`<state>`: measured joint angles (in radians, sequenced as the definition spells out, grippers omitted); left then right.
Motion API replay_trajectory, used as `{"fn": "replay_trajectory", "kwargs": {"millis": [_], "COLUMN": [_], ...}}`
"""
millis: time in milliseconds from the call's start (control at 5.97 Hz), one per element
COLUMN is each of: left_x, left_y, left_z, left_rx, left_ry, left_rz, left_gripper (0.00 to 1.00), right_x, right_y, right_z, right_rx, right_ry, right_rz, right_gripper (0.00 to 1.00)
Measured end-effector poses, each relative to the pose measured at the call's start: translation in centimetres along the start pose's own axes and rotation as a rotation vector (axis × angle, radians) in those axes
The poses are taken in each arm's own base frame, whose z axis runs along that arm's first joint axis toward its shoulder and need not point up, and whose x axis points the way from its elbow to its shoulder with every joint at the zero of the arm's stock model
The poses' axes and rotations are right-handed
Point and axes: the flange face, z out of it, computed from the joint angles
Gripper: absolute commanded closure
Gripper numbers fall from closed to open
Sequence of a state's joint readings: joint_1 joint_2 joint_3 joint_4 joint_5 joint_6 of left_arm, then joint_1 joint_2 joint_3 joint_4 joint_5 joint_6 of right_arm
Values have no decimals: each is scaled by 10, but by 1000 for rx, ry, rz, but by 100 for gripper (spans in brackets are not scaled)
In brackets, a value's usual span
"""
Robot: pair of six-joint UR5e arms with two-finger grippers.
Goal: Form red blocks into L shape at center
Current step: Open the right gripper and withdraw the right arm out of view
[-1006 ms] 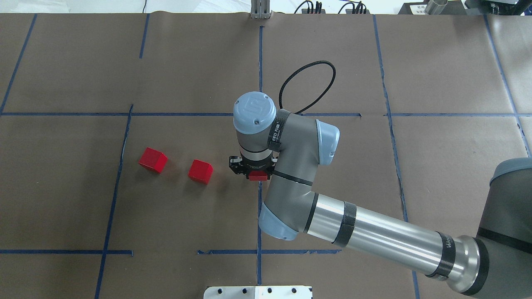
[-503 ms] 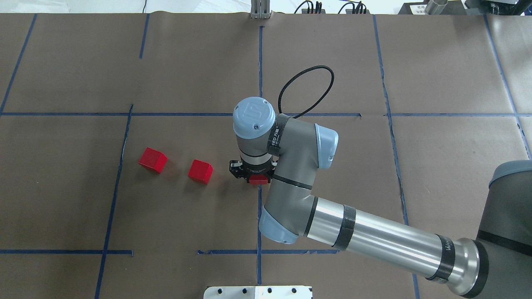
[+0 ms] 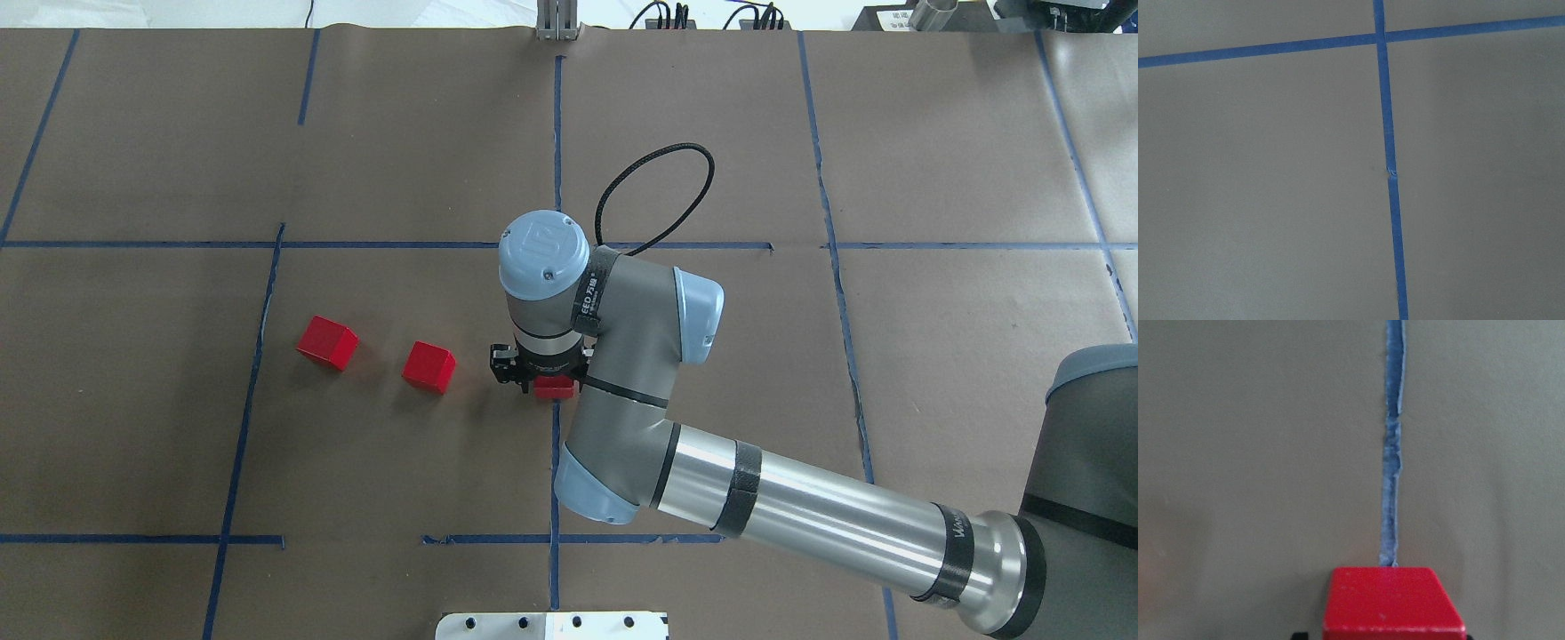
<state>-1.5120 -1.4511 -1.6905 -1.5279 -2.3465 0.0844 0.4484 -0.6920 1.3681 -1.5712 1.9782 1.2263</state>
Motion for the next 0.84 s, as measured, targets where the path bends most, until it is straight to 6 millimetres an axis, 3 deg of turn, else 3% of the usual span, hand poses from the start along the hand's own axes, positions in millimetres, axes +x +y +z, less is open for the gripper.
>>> {"fn": "replay_trajectory", "kwargs": {"millis": [168,335,503,670,838], "left_x": [0,0,2,7,13], "left_y": [0,-1,-2,-3,-7], "left_z": [0,-1,-2,-4,-8], "left_rx": [2,5,10,14,21], "left_ry": [-1,-1,-2,-3,-4], "left_rz": [1,4,10,21,33], "left_gripper": [0,0,0,0,0], "right_x": [0,10,36,80,139], "right_y": [-7,-27,-60,-98,-133], "right_z": [-20,-58,-98,-127,-146], "right_rx": [16,45,69,83,94], "right_ry": [-26,-65,-97,-109,-107], "right_rz": [2,20,43,39,10], "right_gripper": [0,0,0,0,0]}}
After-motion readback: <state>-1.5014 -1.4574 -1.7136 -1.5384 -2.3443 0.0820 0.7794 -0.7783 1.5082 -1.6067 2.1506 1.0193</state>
